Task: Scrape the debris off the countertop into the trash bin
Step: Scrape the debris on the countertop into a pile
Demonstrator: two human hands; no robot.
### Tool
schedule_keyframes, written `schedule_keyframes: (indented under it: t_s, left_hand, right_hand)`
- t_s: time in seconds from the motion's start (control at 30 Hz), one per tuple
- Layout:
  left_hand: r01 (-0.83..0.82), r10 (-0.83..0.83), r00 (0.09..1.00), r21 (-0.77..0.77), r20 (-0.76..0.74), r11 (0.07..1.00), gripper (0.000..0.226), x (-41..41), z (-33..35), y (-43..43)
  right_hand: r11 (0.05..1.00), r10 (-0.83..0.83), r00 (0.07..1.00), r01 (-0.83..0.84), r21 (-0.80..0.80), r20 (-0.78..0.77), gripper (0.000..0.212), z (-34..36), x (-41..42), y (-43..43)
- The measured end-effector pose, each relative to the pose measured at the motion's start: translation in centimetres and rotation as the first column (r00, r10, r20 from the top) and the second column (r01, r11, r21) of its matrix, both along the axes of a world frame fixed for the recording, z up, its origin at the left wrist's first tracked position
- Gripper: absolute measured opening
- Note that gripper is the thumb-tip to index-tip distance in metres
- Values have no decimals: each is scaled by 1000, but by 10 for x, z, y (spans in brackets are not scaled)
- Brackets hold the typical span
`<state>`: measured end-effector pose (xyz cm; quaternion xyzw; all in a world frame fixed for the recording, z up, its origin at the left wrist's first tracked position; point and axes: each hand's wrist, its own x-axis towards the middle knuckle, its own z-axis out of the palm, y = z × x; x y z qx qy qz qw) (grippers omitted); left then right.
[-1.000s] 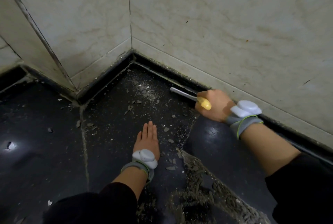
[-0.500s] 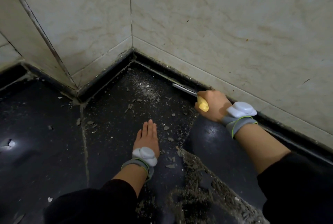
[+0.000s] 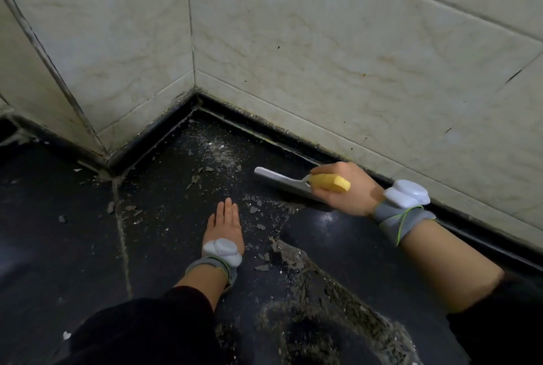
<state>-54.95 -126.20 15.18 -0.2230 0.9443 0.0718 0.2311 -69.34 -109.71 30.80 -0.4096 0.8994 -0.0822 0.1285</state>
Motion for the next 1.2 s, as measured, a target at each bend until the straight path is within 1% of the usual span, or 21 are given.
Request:
schedule_keyframes:
  t_s: [0.07,0.13,0.2,0.33,0.5,0.63,0.7,0.77,0.83,0.93,1.03,1.1,1.2]
  left_hand:
    - [6,-6,1000,-2,-5,1000,58,0,0,0]
    - [9,-9,1000,-1,-4,1000,58,-1,-1,1]
    - [20,-20,1000,-6,5,1000,59,-1,0,0]
    - [21,-21,1000,-10,-10,1000,60,0,0,0]
    - [24,-24,1000,-18,5,1000,61,-2,1,1]
    - [43,-43,999,-1,-11,999,57,0,2,-3]
    - [54,-54,998,18,-30,998,56,3,1,-7]
    - [63,-59,996,61,-59,996,56,4,1,-15]
    - [62,-52,994,104,-100,993,53,5,5,-24]
    - [43,-11,974,137,-225,990,46,11,8,-41]
    - [19,21,955,132,-296,991,38,18,7,-60]
    - [-64,105,942,136,-318,989,34,22,8,-78]
    - [-196,256,880,185,-401,963,27,29,6,-107]
  right_hand:
    - [995,-99,994,98,-15,-42,26,-4,-7,2]
    - [980,-198,979,197,-19,-52,20,-11,-12,3]
    - [973,-231,971,232,15,-54,19,-18,-11,4]
    - [987,-132,991,134,90,-37,15,-21,8,3]
    - [997,-17,1000,18,76,-4,16,-14,37,6]
    - [994,45,997,-50,97,56,25,-7,57,6]
    - [993,43,997,-50,103,68,32,-2,60,4]
    - [998,17,999,-18,58,32,44,-1,56,0]
    - [999,-46,999,46,-9,-25,44,3,52,-6]
    - [993,-98,993,93,-66,-65,34,5,46,-25]
    - [982,-179,981,174,-66,-73,30,4,38,-43]
    - [981,-195,977,191,-44,-89,27,-3,27,-57]
    - [980,-199,973,198,-27,-114,27,-14,9,-77]
